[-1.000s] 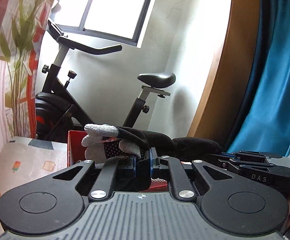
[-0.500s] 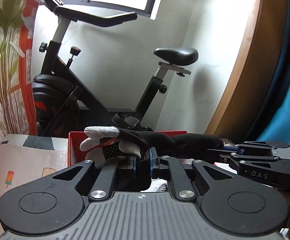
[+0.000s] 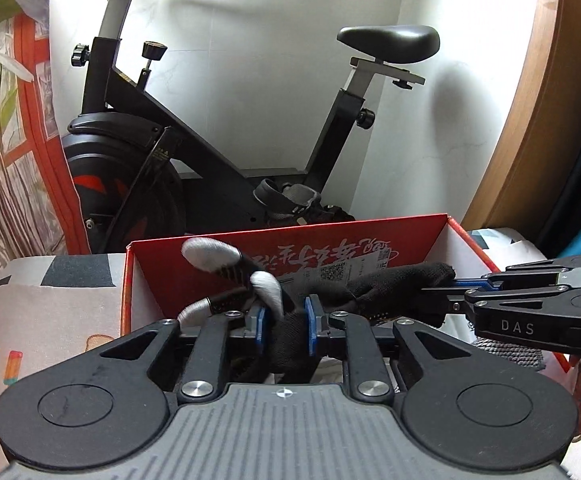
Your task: Organize soft objects
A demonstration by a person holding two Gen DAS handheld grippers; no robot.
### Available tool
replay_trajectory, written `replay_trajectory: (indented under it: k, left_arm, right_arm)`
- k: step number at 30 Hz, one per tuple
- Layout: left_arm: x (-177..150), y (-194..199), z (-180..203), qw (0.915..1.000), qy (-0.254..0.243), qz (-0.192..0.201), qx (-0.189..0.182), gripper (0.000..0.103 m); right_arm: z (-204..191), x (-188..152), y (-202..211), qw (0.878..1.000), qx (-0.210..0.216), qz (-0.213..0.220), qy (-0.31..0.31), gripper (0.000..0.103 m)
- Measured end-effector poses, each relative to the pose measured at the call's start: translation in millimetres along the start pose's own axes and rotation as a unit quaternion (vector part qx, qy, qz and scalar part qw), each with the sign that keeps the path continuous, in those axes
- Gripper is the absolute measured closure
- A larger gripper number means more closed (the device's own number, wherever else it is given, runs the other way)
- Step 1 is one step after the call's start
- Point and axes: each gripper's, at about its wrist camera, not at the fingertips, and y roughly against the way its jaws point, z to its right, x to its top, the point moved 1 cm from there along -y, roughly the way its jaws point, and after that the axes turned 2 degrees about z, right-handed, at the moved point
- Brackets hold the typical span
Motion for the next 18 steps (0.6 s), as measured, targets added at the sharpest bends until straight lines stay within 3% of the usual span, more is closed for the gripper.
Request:
replay_trajectory:
  k: [2,7,12,14,15,18]
  left_arm:
    - [-1.0,-2.1,-2.8,1.0,0.003,-0.002,0.005,0.075]
    - [-1.2,12.2,0.1,0.9995,0.0,0.026,0.016,0.039]
    - [3.0,38.6,8.8,0.9981,-0.017,0.053,0.027,0.019]
    - [4.7,51.9,12.9,0.9962,-0.011,0.073,0.045,0.006]
    - [4.9,59.3,14.1,0.995,-0.007,0.085,0.05,0.0]
    - [6.2,81.8,20.9,0.9928,-0.013,0.104,0.059,0.0]
  right_arm:
    - [0.7,1.0,-3.2,1.0,-0.005,0.0,0.0,0.093]
    - [1.4,3.7,-7.0,1.0,-0.021,-0.012,-0.005,0.085]
    - [0.4,6.6,11.1,1.0,-0.019,0.019,-0.007,0.065]
    - [-3.8,8.6,23.6,0.999,-0.008,0.04,0.001,0.043]
    - [-6.5,10.7,30.8,0.999,-0.008,0.048,0.005,0.039]
    - [-14.6,16.4,51.5,0.998,-0.002,0.064,0.008,0.023]
